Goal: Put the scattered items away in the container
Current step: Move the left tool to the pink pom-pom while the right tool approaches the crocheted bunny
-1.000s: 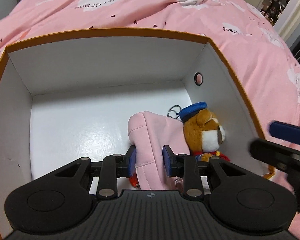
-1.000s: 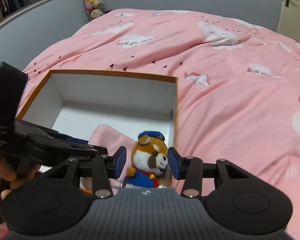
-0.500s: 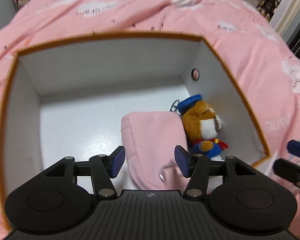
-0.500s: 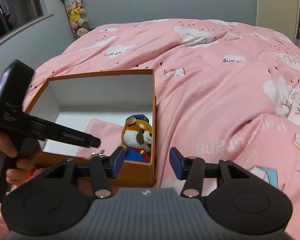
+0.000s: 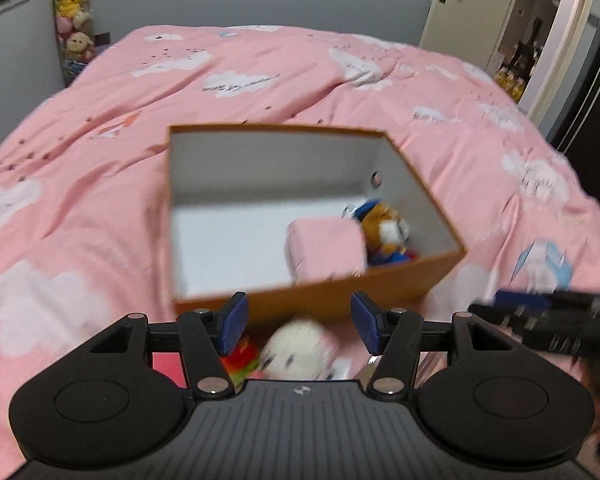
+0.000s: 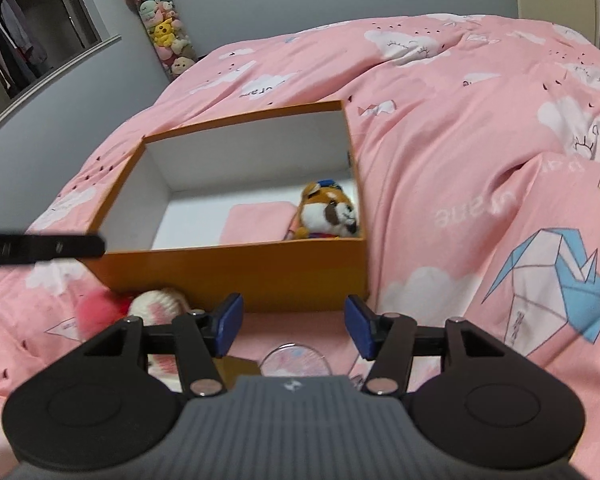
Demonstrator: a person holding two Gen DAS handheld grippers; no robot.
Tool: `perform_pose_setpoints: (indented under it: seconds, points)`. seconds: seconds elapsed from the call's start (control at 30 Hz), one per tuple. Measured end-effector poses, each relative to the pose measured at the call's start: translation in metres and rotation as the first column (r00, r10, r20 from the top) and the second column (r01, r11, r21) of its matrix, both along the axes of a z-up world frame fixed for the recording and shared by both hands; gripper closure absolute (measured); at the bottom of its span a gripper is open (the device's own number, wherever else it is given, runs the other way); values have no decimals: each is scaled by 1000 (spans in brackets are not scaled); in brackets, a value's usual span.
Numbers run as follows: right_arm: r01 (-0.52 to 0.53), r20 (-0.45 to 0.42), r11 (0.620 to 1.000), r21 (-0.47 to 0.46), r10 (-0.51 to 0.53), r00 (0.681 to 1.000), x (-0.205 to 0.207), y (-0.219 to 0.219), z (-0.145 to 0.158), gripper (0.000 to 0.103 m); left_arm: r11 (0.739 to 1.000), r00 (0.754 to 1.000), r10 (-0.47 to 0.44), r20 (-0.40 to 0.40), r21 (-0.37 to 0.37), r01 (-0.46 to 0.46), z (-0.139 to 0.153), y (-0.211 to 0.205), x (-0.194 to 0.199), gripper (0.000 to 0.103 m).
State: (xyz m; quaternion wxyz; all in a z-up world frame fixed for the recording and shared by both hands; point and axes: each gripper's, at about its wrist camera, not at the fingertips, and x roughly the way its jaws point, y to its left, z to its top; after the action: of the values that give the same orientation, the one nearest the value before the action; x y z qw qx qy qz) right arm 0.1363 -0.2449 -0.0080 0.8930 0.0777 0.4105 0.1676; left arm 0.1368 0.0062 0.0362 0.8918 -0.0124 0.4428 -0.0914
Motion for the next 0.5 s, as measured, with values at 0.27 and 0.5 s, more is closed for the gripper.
perform_pose_setpoints:
  seconds: [0.27,0.5]
  points:
    - [-109,-123,993,43,113,986,-13,33,-23,44,994,988,109,-107,-1,-110,-37,48,-38,37]
    - [-216,-160,972,91,228,960,-4,84,-41,41,981,977,193,-88,51,-189,-61,64,-37,34]
